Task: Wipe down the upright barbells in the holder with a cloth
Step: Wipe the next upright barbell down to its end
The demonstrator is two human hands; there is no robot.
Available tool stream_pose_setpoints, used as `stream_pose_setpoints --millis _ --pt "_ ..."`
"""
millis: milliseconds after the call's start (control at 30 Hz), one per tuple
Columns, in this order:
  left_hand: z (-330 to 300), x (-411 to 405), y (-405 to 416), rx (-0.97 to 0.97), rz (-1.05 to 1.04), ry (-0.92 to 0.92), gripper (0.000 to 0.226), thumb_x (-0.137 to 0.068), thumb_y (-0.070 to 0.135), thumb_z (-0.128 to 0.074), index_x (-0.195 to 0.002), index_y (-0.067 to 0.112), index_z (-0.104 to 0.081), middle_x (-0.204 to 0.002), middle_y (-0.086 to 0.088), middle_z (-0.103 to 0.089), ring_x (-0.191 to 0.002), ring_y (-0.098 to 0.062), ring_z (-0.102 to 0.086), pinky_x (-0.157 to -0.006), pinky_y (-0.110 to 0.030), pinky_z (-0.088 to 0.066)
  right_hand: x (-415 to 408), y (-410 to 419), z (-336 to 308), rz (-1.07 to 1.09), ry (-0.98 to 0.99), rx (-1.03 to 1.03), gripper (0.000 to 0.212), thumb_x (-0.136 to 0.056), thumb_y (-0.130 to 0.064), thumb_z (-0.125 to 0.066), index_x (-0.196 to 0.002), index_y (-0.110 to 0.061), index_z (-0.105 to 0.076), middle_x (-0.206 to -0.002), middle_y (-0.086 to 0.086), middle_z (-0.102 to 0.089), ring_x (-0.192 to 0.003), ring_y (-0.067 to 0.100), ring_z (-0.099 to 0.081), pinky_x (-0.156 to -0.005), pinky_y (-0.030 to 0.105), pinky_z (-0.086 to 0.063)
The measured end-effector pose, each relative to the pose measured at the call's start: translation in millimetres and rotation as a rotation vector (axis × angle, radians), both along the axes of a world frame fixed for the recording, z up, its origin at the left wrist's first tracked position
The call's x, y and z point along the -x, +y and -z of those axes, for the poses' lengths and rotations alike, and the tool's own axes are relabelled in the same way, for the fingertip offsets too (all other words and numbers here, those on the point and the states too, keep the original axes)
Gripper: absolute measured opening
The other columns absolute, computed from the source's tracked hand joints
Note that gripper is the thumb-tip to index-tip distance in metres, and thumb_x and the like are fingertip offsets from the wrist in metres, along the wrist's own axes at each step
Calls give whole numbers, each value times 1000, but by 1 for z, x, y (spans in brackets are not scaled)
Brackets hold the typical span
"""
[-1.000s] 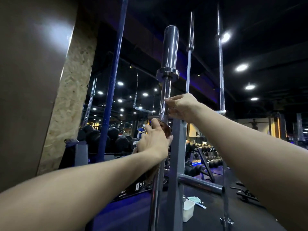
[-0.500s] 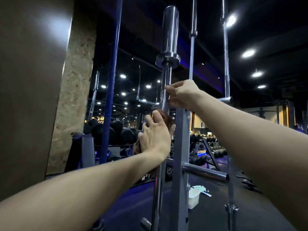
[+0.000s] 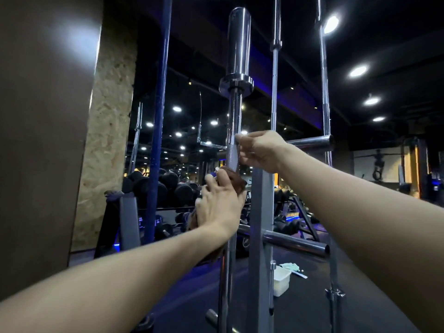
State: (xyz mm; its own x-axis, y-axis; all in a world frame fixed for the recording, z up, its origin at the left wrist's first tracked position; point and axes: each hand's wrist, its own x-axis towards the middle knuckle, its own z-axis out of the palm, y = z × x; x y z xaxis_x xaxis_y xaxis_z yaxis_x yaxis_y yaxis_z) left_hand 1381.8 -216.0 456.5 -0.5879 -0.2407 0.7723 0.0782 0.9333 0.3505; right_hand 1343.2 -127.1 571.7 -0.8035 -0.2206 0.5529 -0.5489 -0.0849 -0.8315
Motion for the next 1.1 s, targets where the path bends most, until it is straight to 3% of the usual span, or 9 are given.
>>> stream_pose_setpoints --millis 100,200,367,500,567,667,800,933,1100 --pt "-37 5 1 -61 28 104 44 -94 37 -50 -122 13 -25 -125 -14 -35 -116 -33 -46 -92 -46 -40 -4 -6 -6 60 57 -56 10 -90 -10 -64 -88 0 -62 -69 10 -54 -56 18 -51 -49 26 -48" --pt "-73 15 1 -97 26 177 36 -95 20 -50 -120 13 -24 -125 -15 -34 -116 -35 -45 -90 -48 -41 -1 -8 -7 70 62 -34 14 -90 -1 -61 -101 7 -64 -68 12 -57 -42 14 -55 -38 21 -42" --pt "-21 10 1 -51 83 100 45 -95 37 -47 -124 14 -21 -127 -14 -30 -116 -34 -44 -90 -48 -42 7 -3 0 -24 -9 74 10 -90 -11 -64 -93 -2 -64 -70 6 -60 -50 10 -55 -49 20 -49" --pt "37 -6 -2 38 4 -76 52 -95 49 -41 -125 12 -21 -128 -12 -32 -117 -31 -45 -87 -44 -43 11 -6 6 -9 -11 82 7 -87 -12 -67 -86 -5 -64 -74 5 -61 -67 13 -56 -75 27 -55" --pt "31 -7 -1 5 6 -93 53 -94 49 -44 -126 12 -23 -128 -12 -34 -118 -31 -46 -89 -44 -42 7 -7 2 43 16 27 13 -87 -13 -68 -93 -2 -64 -74 7 -61 -68 15 -58 -68 28 -57" --pt "-23 -1 -1 -101 66 35 46 -94 34 -52 -124 12 -25 -127 -14 -35 -118 -34 -45 -94 -48 -40 0 -8 -1 103 59 -36 11 -88 -12 -67 -88 -2 -63 -72 8 -60 -58 17 -56 -47 24 -49" --pt "-62 8 5 -71 20 51 38 -92 9 -48 -120 13 -24 -125 -16 -32 -114 -34 -45 -89 -47 -41 5 -8 -4 100 54 -13 11 -86 -9 -68 -78 -3 -65 -77 15 -64 -66 25 -61 -64 35 -55" --pt "-28 8 7 32 -34 103 42 -96 27 -47 -116 16 -12 -125 -16 -29 -114 -35 -42 -88 -46 -40 7 -5 1 95 61 -34 13 -89 -13 -66 -79 -6 -62 -68 7 -57 -48 11 -54 -43 19 -46" --pt "19 1 4 127 -70 -43 54 -96 43 -42 -124 13 -6 -138 -21 -23 -122 -37 -39 -92 -47 -40 -3 -7 -1 165 68 -96 15 -89 -14 -66 -76 -9 -60 -69 6 -57 -59 13 -54 -50 23 -50"
